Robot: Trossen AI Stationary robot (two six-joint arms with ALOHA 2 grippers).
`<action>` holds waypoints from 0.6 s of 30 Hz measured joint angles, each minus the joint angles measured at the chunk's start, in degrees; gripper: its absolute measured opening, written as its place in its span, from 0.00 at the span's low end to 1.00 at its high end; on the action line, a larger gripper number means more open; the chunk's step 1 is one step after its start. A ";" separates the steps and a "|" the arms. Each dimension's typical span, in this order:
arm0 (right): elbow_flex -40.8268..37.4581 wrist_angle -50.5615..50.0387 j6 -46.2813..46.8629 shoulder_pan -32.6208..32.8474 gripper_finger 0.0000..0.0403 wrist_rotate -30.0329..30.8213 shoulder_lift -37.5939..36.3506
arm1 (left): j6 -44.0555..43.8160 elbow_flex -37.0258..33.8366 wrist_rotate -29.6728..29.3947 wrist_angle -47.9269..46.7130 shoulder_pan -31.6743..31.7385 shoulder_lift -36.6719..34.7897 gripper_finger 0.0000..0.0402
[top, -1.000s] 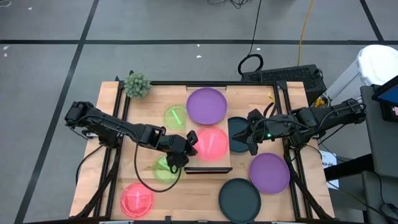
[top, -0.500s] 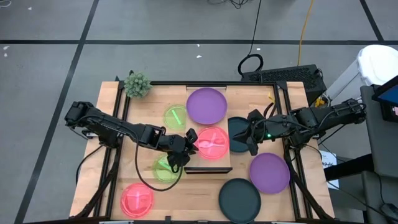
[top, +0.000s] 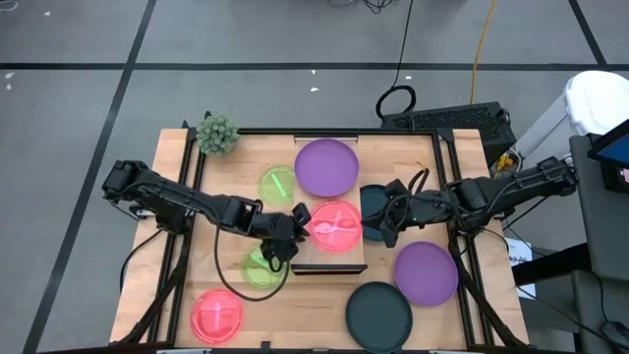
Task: Place and stack plates onto a shelf
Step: Put the top pink plate on the shelf
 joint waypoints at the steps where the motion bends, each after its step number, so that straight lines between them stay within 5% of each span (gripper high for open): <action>1: -0.48 1.07 0.00 0.00 0.12 0.01 -0.06 | 0.23 0.00 0.00 0.54 0.14 0.02 0.25; 11: -6.89 1.07 8.03 -0.06 0.12 5.10 -0.04 | 2.07 0.00 1.09 1.80 1.51 0.00 0.25; 18: -14.06 0.65 19.11 -0.10 0.12 6.13 -0.01 | -5.12 0.00 -0.12 1.63 0.91 0.00 0.25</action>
